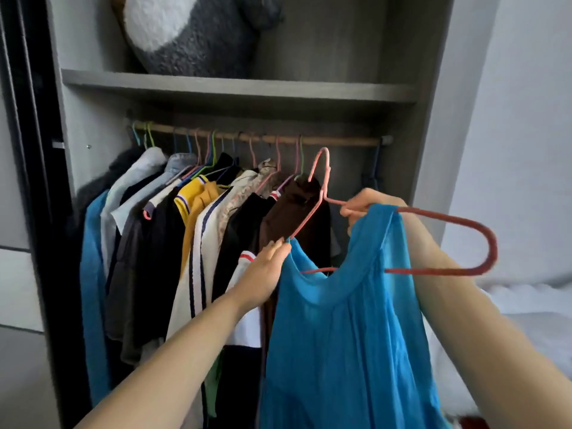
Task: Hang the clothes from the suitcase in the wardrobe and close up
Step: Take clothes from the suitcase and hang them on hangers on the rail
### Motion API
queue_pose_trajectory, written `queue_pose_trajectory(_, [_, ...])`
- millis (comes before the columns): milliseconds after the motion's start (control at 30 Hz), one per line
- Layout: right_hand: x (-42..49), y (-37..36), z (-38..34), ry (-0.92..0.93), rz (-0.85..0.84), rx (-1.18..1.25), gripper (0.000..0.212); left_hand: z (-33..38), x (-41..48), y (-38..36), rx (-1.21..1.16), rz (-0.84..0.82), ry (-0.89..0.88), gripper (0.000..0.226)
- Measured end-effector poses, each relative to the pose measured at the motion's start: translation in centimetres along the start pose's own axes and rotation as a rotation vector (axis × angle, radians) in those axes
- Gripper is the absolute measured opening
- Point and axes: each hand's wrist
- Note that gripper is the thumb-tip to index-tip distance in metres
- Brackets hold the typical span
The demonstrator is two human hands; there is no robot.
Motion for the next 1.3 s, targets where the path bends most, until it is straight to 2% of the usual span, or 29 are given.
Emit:
queue_pose_trajectory(67, [0.3,-0.1,-1.0,0.091,0.175,-0.315,0.023,1.4,1.1,-0.5,0.091,0.032,-0.037,0.044])
queue_pose_trajectory(100, [0.3,-0.2,-1.1,0.130,0.249,-0.345,0.023,1.4,1.7,-0.7,0.007,0.059,-0.002,0.041])
queue_pose_trajectory(133, [0.5,-0.4,-0.8,0.162,0.310,-0.297,0.021,0.8,2.7,-0.6,0.056,0.005,-0.033,0.039])
queue_pose_trajectory(200, [1.3,-0.8,-0.1,0.193,0.352,-0.189,0.017,-0.2,4.5,-0.1,0.292,0.065,-0.047,0.047])
queue_pose_trajectory(267, [3.5,-1.0,0.8,0.205,0.387,-0.192,0.030,-1.0,5.9,0.4,0.465,0.131,-0.015,0.058])
queue_pose_trajectory(333, [6.3,-0.9,1.6,0.189,0.431,-0.249,0.038,-1.8,7.3,1.1,0.572,0.140,0.007,0.056])
queue_pose_trajectory(467, [12.0,-0.7,2.5,0.166,0.528,-0.317,0.022,-2.8,9.4,3.2,0.644,0.160,0.034,0.060])
queue_pose_trajectory(667, [21.0,0.2,3.0,0.165,0.630,-0.502,0.014,-4.5,12.9,4.5,0.621,0.223,0.009,0.060])
queue_pose_trajectory(900, [26.9,2.7,3.2,0.078,0.597,-0.704,0.018,-5.0,13.8,4.6,0.650,0.199,-0.037,0.033])
queue_pose_trajectory(1067, [28.6,3.2,5.7,-0.011,0.502,-0.775,0.020,-6.4,14.2,4.7,0.622,0.214,-0.035,0.040])
queue_pose_trajectory(1167, [29.0,3.1,6.0,0.003,0.490,-0.784,0.012,-6.5,14.3,4.8,0.618,0.216,-0.050,0.040])
queue_pose_trajectory(1300, [29.1,3.0,6.2,0.017,0.428,-0.897,0.020,-6.5,14.1,4.5,0.598,0.204,-0.039,0.042])
Point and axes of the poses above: each hand's wrist, its own x-axis towards the middle knuckle, its own y-axis out of the back of the hand, z = x × y, and after that the axes turned 10 degrees about -x, right-handed
